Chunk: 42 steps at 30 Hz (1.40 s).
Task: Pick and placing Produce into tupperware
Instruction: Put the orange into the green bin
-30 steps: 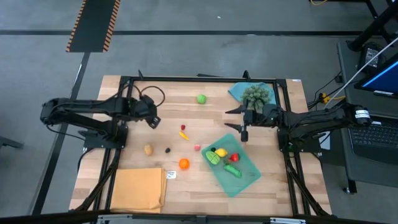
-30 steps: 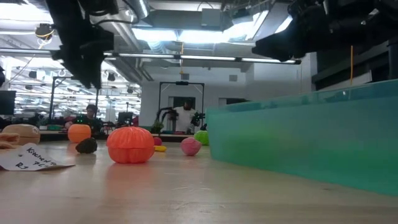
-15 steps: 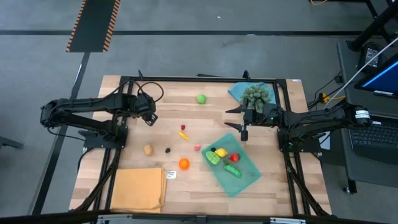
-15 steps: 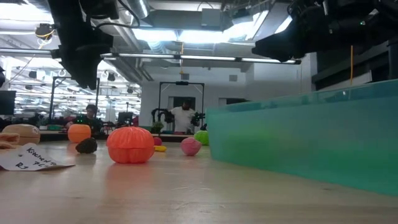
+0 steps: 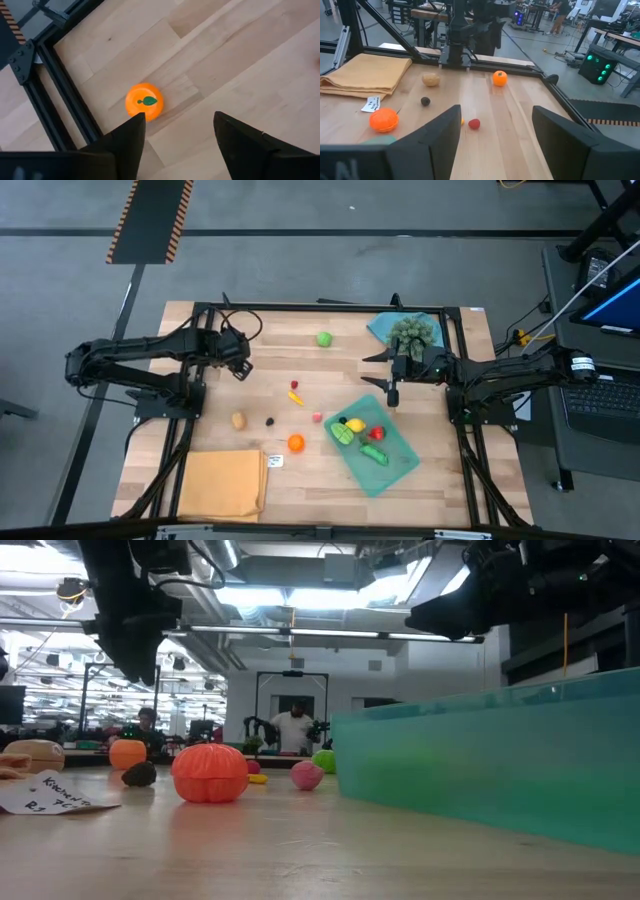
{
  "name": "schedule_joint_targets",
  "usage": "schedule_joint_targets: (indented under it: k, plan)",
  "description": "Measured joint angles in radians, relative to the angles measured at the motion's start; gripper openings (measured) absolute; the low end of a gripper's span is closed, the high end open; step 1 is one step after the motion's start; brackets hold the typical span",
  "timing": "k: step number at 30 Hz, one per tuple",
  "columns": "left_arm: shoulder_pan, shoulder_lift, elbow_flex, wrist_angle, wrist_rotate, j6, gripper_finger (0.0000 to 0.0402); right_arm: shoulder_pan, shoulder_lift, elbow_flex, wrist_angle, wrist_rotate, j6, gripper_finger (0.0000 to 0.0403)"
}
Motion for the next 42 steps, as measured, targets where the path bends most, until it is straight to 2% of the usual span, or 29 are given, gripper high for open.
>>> schedule_joint_targets:
  k: [9, 14, 20, 23, 30, 34, 42]
  plan:
    - [0.035, 0.0, 0.0, 0.0, 0.003, -0.021, 0.0305, 0.0, 0.0, 0.0, -0.013, 0.0, 0.0, 0.0245]
    - [0.084, 0.0, 0.0, 0.0, 0.002, -0.062, 0.0328, 0.0, 0.0, 0.0, -0.013, 0.0, 0.0, 0.0245]
    - [0.202, 0.004, 0.0, 0.001, 0.138, -0.107, 0.0325, 0.0, 0.0, 0.0, -0.013, 0.0, 0.0, 0.0245]
    - [0.264, 0.018, 0.0, 0.008, 0.158, -0.105, 0.0324, 0.0, 0.0, 0.0, -0.013, 0.0, 0.0, 0.0245]
    - [0.411, 0.078, 0.0, 0.101, 0.17, 0.011, 0.033, 0.0, 0.0, 0.0, -0.014, 0.0, 0.0, 0.0245]
    - [0.486, 0.147, 0.0, 0.136, 0.273, 0.074, 0.0325, 0.0, 0.0, 0.0, -0.021, 0.0, 0.003, 0.0245]
    - [0.514, 0.249, 0.0, 0.121, 0.299, 0.187, 0.033, 0.0, 0.0, 0.0, -0.027, 0.0, 0.003, 0.0245]
